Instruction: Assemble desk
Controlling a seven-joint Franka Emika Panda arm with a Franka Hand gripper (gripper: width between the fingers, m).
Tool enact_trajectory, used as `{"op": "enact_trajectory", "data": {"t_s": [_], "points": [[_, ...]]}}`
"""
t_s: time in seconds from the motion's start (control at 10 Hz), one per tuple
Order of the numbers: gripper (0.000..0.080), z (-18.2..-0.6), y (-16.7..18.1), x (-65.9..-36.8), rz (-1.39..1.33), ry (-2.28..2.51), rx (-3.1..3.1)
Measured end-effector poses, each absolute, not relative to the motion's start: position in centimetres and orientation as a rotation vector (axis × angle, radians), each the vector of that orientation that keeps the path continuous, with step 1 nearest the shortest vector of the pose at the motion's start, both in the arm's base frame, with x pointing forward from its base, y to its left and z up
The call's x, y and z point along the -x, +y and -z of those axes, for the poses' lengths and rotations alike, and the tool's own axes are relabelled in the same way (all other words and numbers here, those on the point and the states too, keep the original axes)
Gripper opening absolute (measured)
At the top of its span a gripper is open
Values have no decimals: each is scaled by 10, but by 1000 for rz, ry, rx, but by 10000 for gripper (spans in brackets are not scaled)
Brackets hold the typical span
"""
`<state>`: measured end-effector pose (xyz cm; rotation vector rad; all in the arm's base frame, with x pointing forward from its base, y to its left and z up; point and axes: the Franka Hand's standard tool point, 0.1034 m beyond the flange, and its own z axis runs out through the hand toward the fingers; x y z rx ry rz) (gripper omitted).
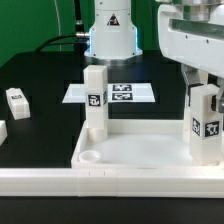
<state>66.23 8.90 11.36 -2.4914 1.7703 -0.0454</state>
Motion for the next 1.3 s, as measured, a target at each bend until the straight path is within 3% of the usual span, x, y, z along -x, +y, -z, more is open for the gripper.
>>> {"op": "enact_trajectory", "data": {"t_s": [0.1, 0.2, 0.3, 0.9, 1.3], "points": [[572, -115, 90, -662, 51, 1705, 2537], [634, -116, 91, -663, 62, 1548, 2639], [645, -116, 92, -663, 75, 1353, 2753], [649, -114, 93, -663, 113, 452, 3056], [649, -117, 94, -665, 129, 104, 3103]]}}
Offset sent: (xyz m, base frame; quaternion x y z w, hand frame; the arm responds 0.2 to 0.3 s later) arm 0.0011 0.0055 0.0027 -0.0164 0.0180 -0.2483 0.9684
